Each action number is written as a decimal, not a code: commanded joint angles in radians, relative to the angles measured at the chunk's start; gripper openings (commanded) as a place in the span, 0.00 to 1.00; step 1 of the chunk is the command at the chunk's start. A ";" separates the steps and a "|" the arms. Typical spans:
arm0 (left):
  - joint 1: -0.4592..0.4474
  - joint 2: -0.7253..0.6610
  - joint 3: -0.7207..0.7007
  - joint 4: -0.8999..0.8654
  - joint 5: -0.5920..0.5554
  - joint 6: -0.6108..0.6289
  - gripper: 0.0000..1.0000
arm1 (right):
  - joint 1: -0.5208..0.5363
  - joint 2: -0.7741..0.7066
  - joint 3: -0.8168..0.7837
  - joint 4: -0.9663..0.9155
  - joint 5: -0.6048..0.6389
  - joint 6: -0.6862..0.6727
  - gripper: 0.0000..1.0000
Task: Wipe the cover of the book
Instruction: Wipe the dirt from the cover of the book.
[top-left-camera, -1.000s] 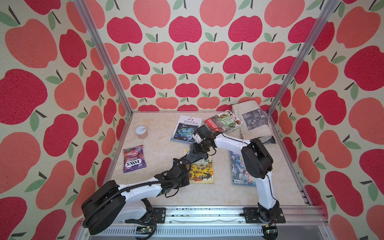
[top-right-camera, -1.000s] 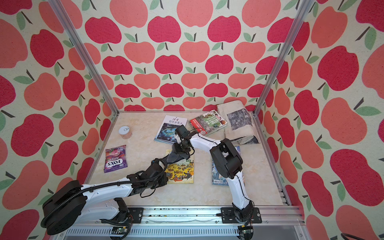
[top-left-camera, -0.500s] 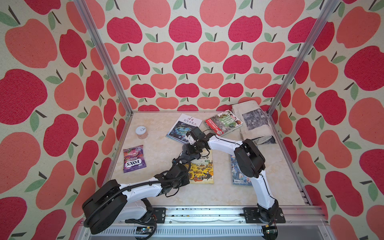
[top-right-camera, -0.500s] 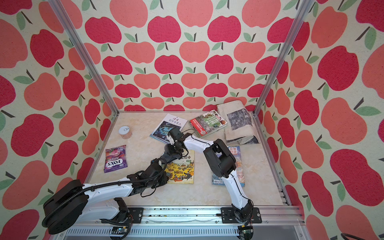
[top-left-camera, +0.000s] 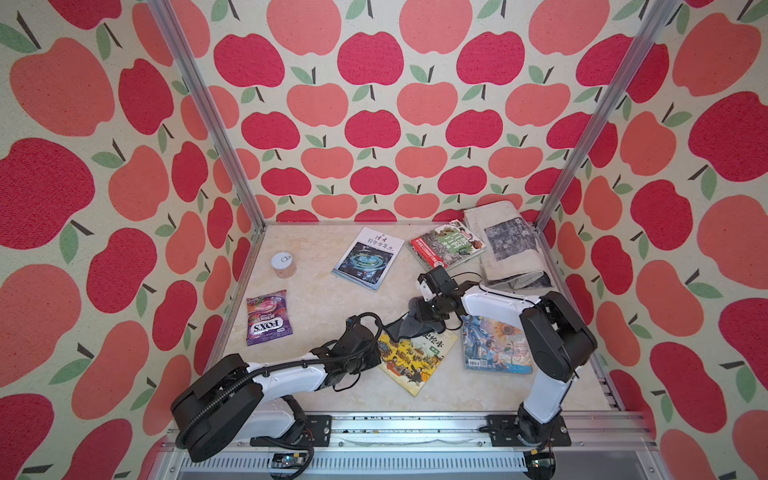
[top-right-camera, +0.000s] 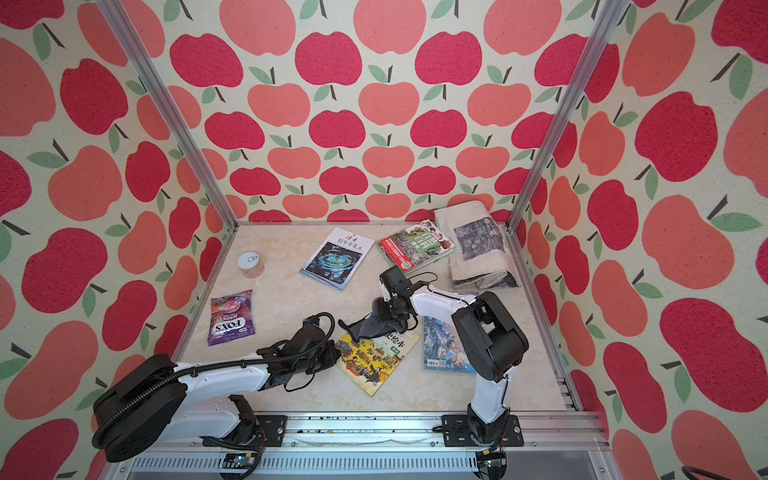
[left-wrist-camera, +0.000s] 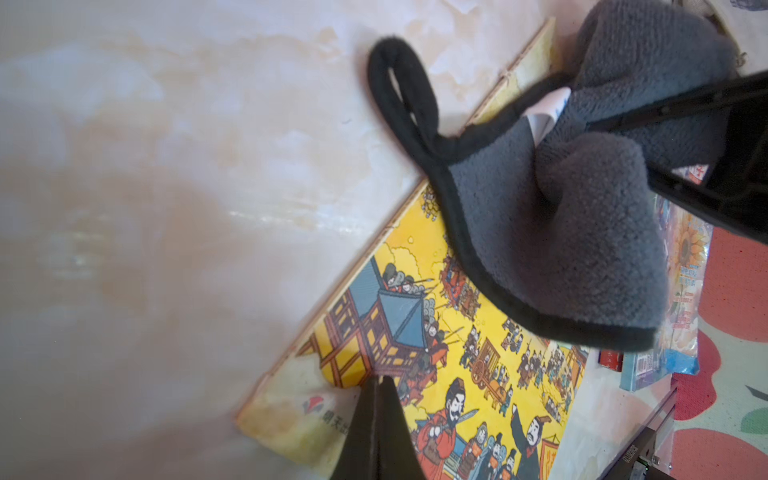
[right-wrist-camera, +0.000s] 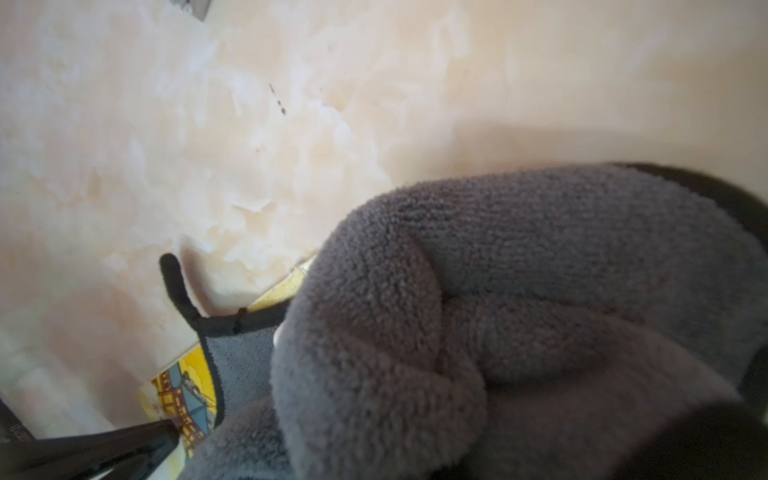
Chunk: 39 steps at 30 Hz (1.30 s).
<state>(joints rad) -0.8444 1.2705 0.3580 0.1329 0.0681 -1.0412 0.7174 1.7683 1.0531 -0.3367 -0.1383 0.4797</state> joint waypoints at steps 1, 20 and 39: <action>0.005 0.004 -0.018 -0.086 0.005 -0.005 0.00 | 0.037 -0.095 -0.053 -0.127 0.094 -0.022 0.00; 0.173 -0.096 0.024 -0.136 0.016 0.102 0.00 | 0.138 -0.251 -0.330 -0.205 0.208 0.103 0.00; 0.417 0.012 0.123 -0.036 0.125 0.241 0.14 | -0.032 0.023 -0.176 0.034 0.061 -0.074 0.00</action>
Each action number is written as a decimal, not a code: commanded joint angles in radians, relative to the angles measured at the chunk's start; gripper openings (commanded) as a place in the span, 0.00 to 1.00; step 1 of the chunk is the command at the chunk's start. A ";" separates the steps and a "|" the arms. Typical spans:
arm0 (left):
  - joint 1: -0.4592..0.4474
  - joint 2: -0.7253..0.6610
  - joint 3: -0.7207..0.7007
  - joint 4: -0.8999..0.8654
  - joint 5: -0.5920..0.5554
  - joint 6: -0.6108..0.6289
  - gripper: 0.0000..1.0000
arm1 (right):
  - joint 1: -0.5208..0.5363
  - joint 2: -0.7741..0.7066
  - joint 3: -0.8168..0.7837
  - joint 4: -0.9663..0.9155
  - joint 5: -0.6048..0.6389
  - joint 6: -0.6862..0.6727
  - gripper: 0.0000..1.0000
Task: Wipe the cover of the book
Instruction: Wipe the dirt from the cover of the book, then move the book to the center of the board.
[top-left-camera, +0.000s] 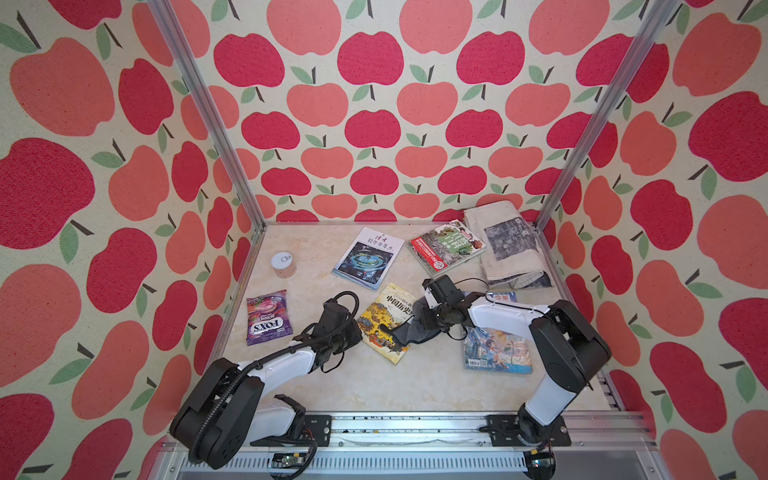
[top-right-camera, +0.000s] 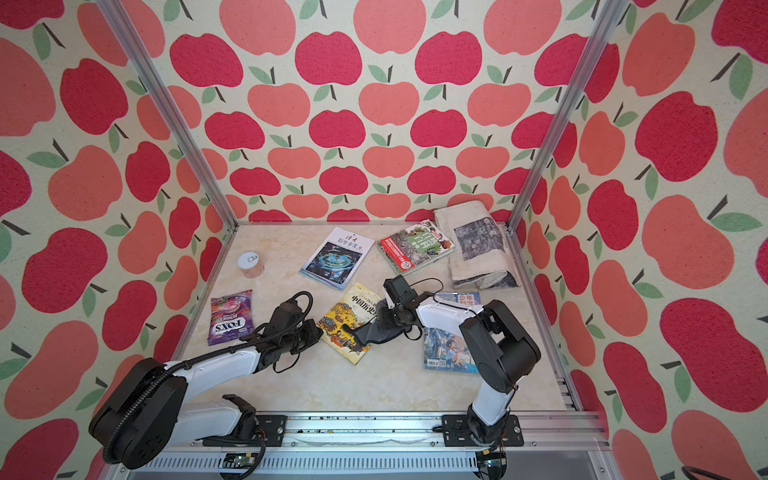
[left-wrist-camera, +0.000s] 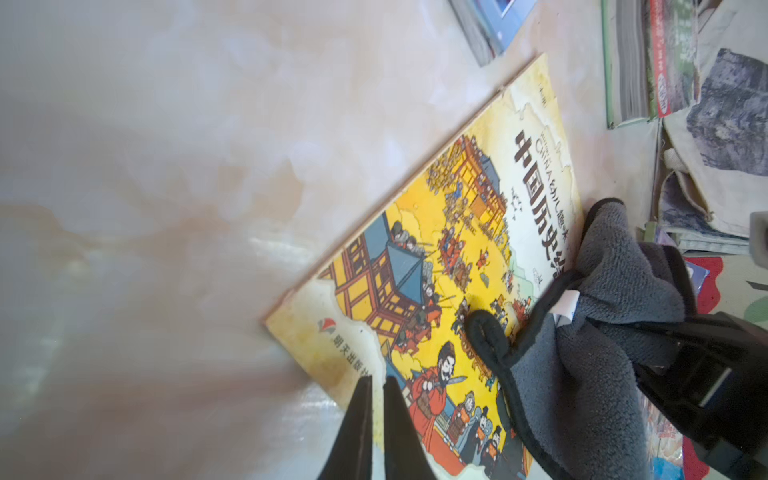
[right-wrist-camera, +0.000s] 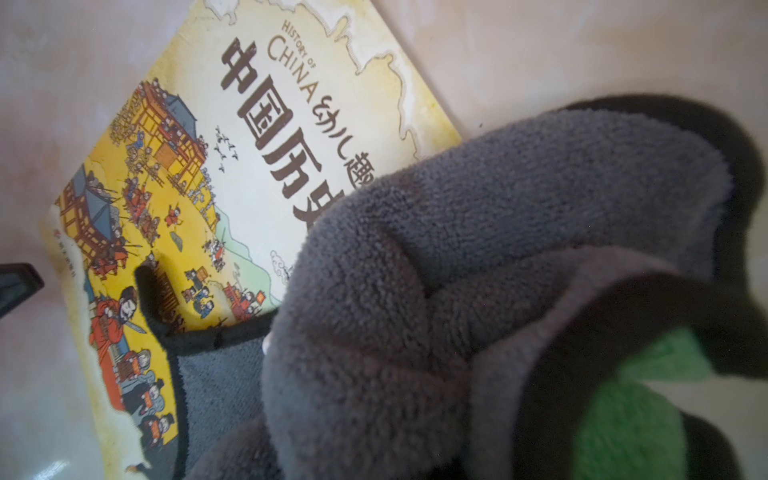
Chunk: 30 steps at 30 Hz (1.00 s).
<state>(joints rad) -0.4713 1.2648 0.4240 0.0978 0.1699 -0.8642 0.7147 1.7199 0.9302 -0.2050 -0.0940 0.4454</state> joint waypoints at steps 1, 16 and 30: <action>0.059 0.045 0.069 0.012 0.043 0.071 0.15 | -0.035 0.071 -0.050 -0.097 0.009 -0.042 0.00; 0.069 0.322 0.114 0.201 0.176 0.019 0.17 | -0.079 0.073 0.006 -0.112 -0.024 -0.076 0.00; -0.183 0.180 -0.080 0.218 0.067 -0.148 0.14 | -0.133 0.202 0.266 -0.241 -0.030 -0.127 0.00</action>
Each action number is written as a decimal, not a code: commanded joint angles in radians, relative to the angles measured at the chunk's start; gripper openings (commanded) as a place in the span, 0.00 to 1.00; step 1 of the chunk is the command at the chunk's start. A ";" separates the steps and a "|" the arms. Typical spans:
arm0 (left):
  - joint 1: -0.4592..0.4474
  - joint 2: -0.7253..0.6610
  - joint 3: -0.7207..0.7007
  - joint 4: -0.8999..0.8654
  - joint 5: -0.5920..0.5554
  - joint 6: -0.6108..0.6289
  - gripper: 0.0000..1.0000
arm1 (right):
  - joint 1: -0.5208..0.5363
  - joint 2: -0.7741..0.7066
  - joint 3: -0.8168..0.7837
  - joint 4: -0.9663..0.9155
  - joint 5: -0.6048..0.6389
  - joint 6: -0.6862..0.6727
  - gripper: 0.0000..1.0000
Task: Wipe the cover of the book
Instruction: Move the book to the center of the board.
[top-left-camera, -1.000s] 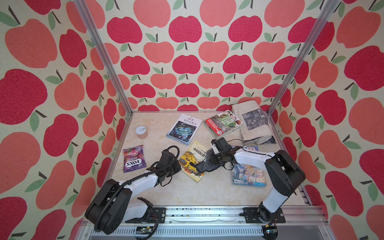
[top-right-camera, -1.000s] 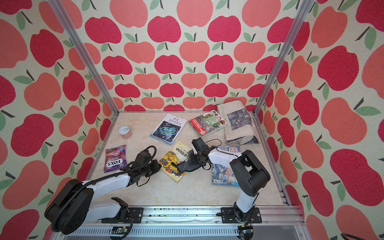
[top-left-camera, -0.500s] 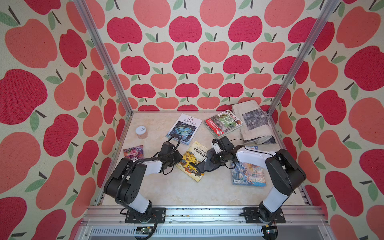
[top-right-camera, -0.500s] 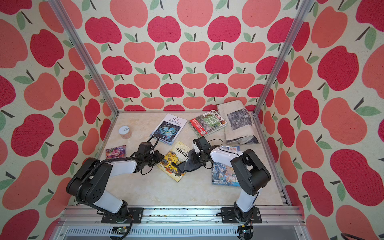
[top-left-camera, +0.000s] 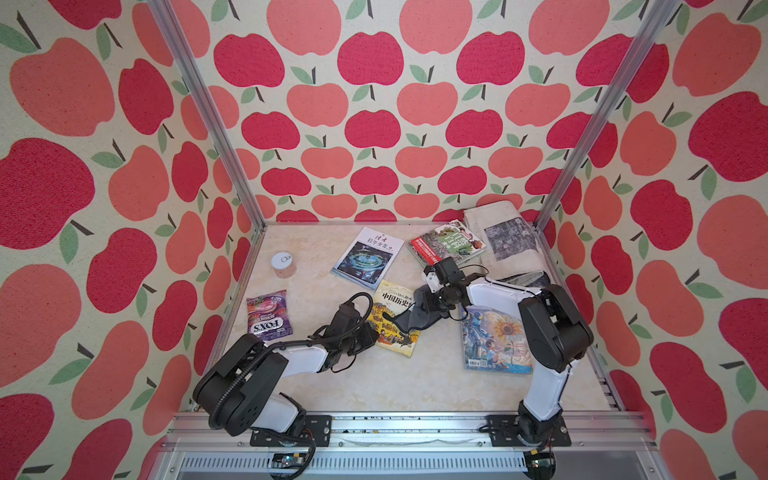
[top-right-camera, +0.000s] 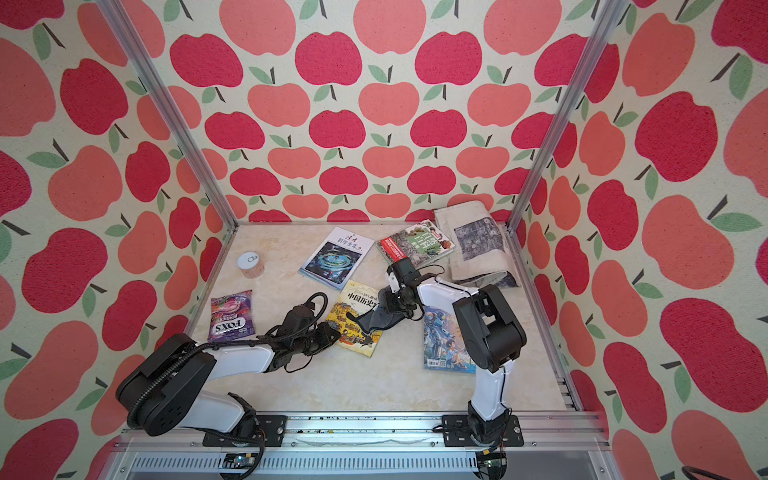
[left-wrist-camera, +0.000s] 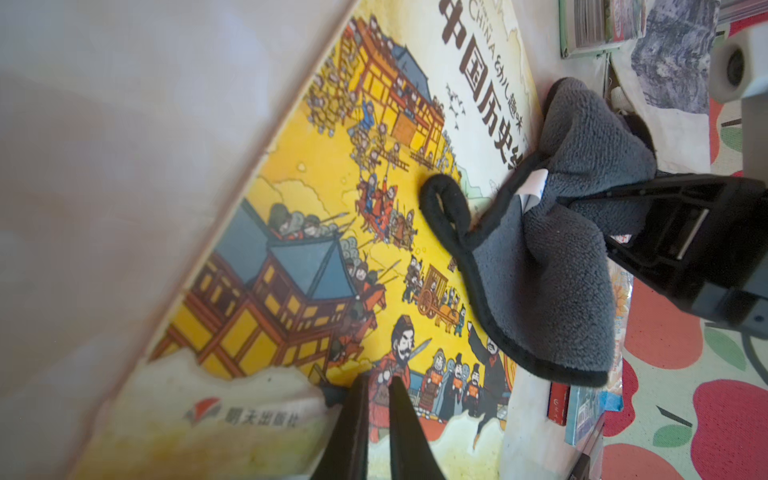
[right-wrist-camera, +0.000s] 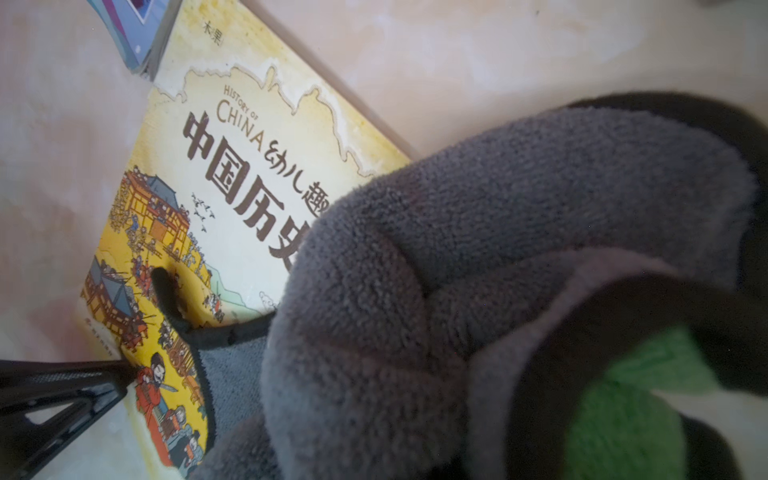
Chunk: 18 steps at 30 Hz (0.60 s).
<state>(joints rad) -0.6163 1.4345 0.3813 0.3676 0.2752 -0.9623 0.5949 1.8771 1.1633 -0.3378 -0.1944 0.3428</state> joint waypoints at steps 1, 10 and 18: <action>-0.051 0.015 -0.042 -0.048 -0.046 -0.061 0.14 | -0.012 0.049 0.054 -0.124 0.081 -0.022 0.00; -0.083 0.018 -0.006 -0.046 -0.052 -0.064 0.14 | 0.021 0.107 0.262 -0.245 0.125 -0.039 0.00; -0.086 -0.065 0.028 -0.110 -0.073 -0.049 0.14 | 0.123 0.089 0.142 -0.229 0.122 -0.013 0.00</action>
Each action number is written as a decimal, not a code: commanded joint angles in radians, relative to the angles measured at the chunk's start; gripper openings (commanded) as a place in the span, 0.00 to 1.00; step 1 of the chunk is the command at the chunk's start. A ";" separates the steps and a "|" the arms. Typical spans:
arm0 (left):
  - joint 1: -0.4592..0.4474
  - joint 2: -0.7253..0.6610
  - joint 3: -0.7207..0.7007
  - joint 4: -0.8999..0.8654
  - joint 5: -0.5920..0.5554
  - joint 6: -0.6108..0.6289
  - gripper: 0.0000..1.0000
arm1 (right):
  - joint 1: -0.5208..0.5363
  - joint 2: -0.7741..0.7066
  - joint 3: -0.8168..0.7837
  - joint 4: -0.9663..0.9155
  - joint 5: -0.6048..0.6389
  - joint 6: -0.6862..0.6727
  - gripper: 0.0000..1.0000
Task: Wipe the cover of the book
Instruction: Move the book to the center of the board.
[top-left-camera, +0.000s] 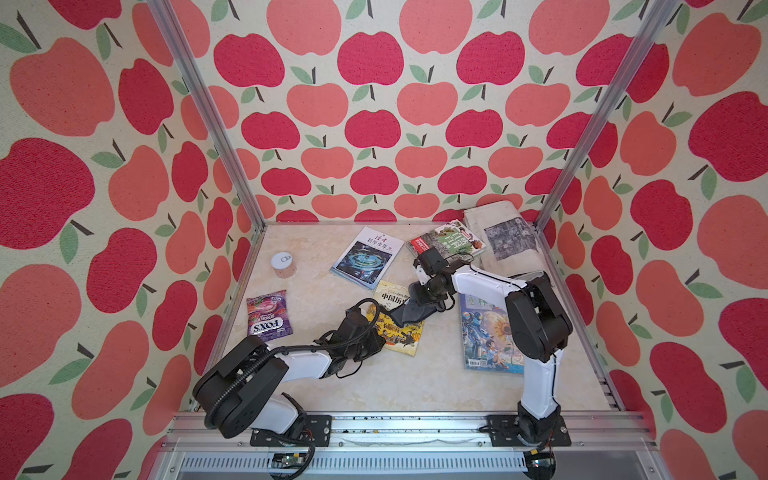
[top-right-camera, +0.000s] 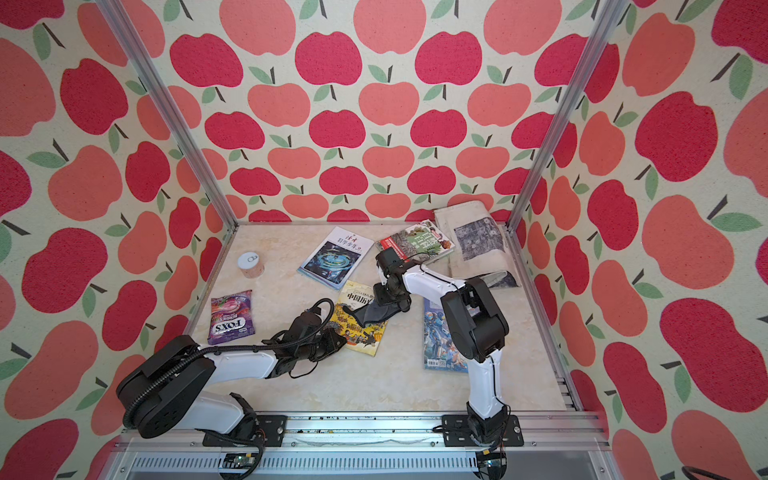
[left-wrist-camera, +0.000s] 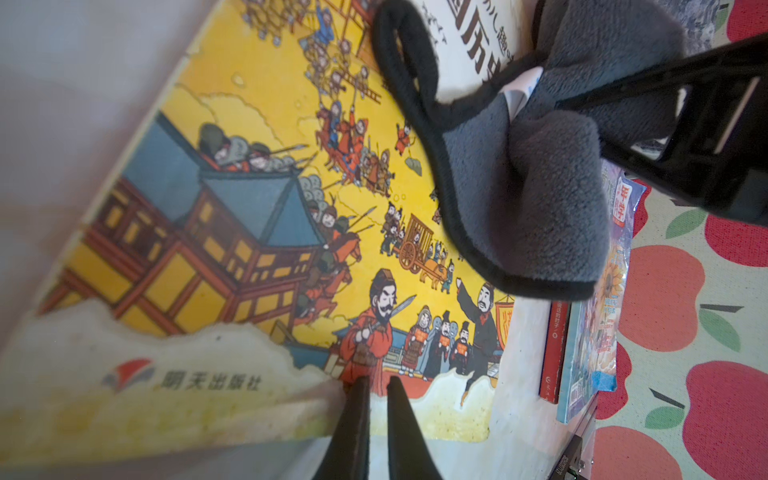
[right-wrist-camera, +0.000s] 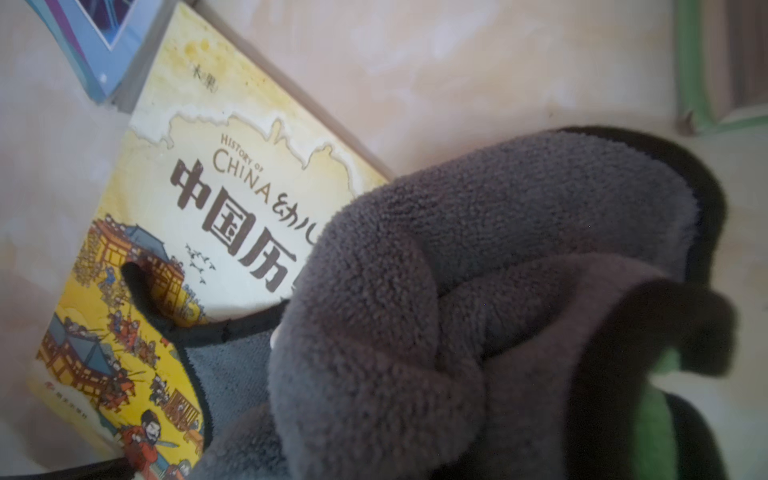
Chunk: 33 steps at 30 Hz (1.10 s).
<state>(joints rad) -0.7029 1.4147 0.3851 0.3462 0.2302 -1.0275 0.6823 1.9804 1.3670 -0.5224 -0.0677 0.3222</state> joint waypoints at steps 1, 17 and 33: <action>0.006 -0.073 0.037 -0.121 -0.034 0.030 0.14 | 0.050 -0.034 -0.094 -0.037 -0.010 0.018 0.00; 0.222 -0.188 0.078 -0.271 0.009 0.176 0.29 | 0.078 -0.233 -0.385 0.050 0.033 0.087 0.00; 0.181 -0.348 -0.132 -0.235 -0.065 0.125 0.99 | 0.038 -0.168 -0.286 0.059 -0.044 0.050 0.00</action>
<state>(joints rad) -0.5301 1.0557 0.2882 0.0914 0.1673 -0.8986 0.7258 1.7699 1.0668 -0.4294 -0.0959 0.3927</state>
